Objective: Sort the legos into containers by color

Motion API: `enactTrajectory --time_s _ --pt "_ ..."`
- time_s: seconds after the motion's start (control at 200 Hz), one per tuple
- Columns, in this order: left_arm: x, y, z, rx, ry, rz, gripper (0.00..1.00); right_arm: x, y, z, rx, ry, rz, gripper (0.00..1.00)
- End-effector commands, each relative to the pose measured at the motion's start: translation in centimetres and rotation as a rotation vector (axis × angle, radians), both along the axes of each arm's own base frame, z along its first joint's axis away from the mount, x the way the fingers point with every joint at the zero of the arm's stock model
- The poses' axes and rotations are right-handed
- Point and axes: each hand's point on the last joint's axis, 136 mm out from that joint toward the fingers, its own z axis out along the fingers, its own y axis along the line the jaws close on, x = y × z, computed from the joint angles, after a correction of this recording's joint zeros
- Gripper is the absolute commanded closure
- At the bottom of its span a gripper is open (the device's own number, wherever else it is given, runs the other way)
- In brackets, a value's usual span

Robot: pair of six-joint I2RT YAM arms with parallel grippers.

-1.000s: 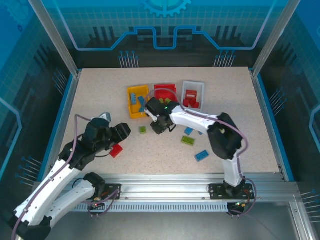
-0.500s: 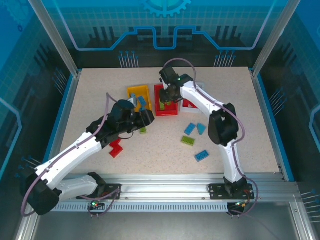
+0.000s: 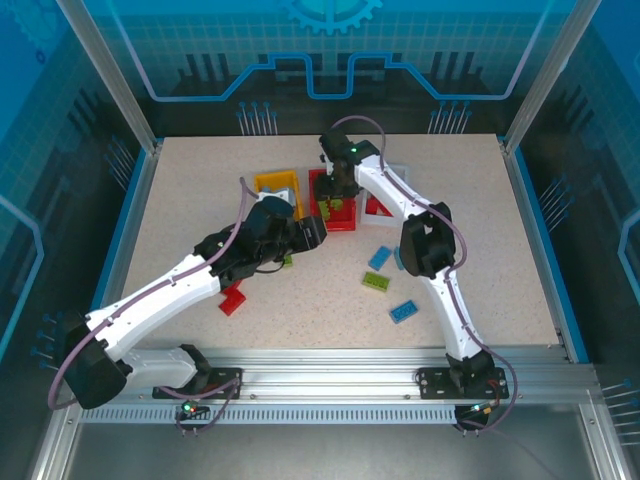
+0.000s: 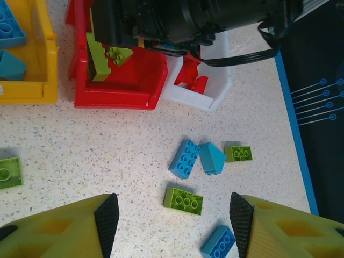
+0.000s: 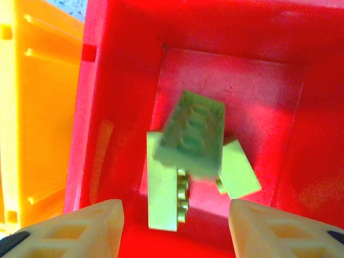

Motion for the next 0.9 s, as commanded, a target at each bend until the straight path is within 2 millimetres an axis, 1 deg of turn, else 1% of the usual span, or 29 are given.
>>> enactTrajectory --time_s 0.0,0.035,0.055,0.08,0.17,0.23,0.305,0.395,0.4,0.435,0.455,0.51,0.56,0.635,0.695,0.76,0.84,0.895 --pt "0.1 0.7 0.6 0.06 -0.023 0.025 0.39 -1.4 0.3 7.1 0.059 -0.113 0.014 0.46" --pt "0.0 1.3 0.4 0.084 -0.017 0.041 0.39 -1.8 0.2 8.1 0.067 -0.136 0.013 0.46" --pt "-0.1 1.7 0.2 0.1 -0.01 0.054 0.39 -2.1 0.0 9.1 0.074 -0.157 0.011 0.47" --pt "-0.3 2.2 0.0 0.119 -0.003 0.07 0.39 -2.5 -0.1 9.7 0.073 -0.17 0.009 0.47" --pt "-0.9 4.4 -0.9 0.198 0.027 0.124 0.38 -4.3 -0.7 12.5 0.093 -0.238 0.009 0.48" --pt "-1.5 6.0 -1.8 0.263 0.053 0.161 0.37 -6.1 -0.4 13.6 0.122 -0.277 0.03 0.48" --pt "-2.3 8.9 -3.6 0.34 0.133 0.216 0.35 -9.0 0.6 13.9 0.146 -0.316 0.086 0.47" --pt "-3.3 12.4 -6.8 0.335 0.275 0.29 0.33 -13.3 2.8 13.2 0.174 -0.352 0.195 0.43" --pt "-3.4 12.6 -6.9 0.33 0.283 0.296 0.33 -13.7 2.9 12.3 0.163 -0.337 0.203 0.43" --pt "-3.7 13.8 -8.1 0.302 0.331 0.328 0.32 -15.4 3.9 12.1 0.178 -0.354 0.244 0.41" --pt "-3.9 14.5 -8.7 0.289 0.351 0.346 0.32 -16.5 4.4 11.6 0.183 -0.355 0.274 0.41" --pt "-4.3 15.9 -9.8 0.272 0.371 0.379 0.31 -19.3 5.8 11.0 0.199 -0.378 0.343 0.4" --pt "-4.6 16.8 -10.3 0.281 0.367 0.39 0.31 -22.0 7.1 10.2 0.216 -0.389 0.409 0.39" --pt "-5.0 17.8 -11.0 0.302 0.382 0.407 0.31 -24.8 8.1 9.1 0.243 -0.385 0.462 0.39" --pt "-5.4 18.0 -11.6 0.312 0.391 0.405 0.31 -26.4 8.5 8.2 0.258 -0.375 0.476 0.39" --pt "-5.8 17.9 -12.0 0.298 0.398 0.401 0.31 -27.5 8.8 7.3 0.268 -0.363 0.48 0.38" --pt "-6.2 17.6 -12.3 0.266 0.404 0.393 0.31 -27.4 8.2 5.6 0.231 -0.33 0.428 0.38" --pt "-5.8 16.5 -12.4 0.219 0.39 0.357 0.31 -27.1 7.5 4.7 0.206 -0.324 0.378 0.38"
